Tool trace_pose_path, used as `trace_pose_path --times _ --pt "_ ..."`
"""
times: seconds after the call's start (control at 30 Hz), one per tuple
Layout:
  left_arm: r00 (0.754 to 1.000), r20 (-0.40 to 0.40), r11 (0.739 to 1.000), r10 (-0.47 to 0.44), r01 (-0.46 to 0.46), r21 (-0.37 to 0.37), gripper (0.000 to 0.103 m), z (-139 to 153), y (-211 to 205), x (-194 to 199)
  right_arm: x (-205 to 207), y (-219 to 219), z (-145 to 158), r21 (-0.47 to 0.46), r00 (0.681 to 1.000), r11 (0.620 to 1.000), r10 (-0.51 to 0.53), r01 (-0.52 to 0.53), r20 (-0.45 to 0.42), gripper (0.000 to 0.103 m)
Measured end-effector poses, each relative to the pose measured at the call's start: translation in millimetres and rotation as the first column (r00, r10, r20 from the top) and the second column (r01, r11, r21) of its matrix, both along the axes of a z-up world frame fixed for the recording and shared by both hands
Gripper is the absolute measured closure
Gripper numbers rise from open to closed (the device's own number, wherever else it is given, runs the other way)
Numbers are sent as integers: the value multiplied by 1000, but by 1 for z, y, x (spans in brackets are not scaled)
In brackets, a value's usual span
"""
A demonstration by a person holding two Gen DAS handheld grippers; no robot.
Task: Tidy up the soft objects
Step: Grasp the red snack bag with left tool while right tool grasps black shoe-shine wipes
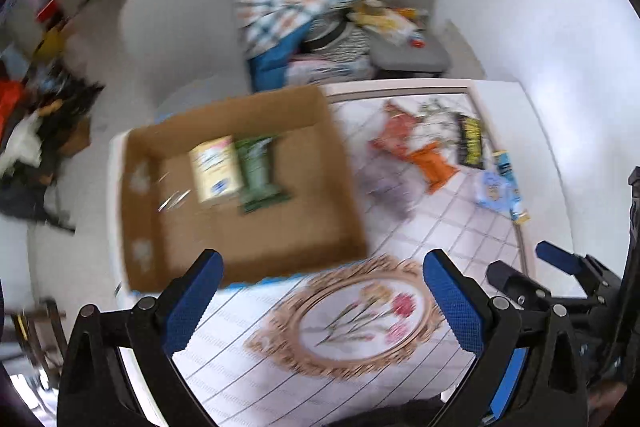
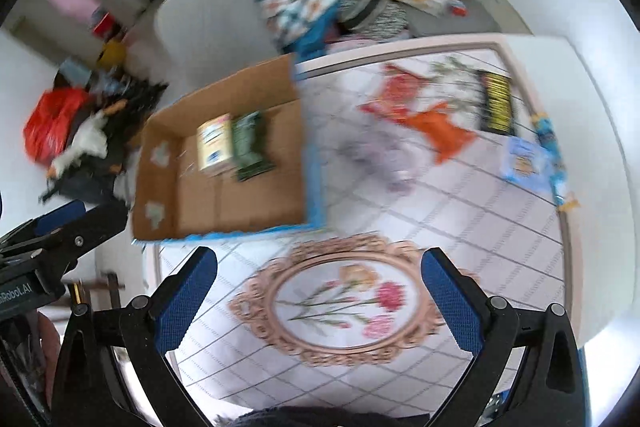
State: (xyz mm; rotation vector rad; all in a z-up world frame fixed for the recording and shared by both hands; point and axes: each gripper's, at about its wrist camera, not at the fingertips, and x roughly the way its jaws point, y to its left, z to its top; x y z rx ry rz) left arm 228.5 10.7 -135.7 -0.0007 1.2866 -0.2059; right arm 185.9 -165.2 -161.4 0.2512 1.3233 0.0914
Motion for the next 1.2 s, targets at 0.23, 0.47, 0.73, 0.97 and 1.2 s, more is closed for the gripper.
trace_pose_path --times 0.23,0.47,0.73,0.97,1.2 --pt "992 -100 996 -73 77 37 1 -55 -109 86 53 -160 -47 -34 982 986 -167 165 -86 0" --pt "968 -245 994 -54 76 84 1 -149 -164 155 125 -253 -134 8 951 968 -245 251 -187 0" --pt "924 -376 987 -72 120 106 24 -243 -202 217 219 -267 -240 4 921 969 -233 246 -311 0" --pt "902 -410 954 -132 228 195 44 -274 -221 231 254 -255 -275 -24 921 980 -194 198 -337 0" --pt "908 -411 973 -79 159 165 54 -274 -216 235 263 -239 -278 -94 920 985 -171 147 -353 3"
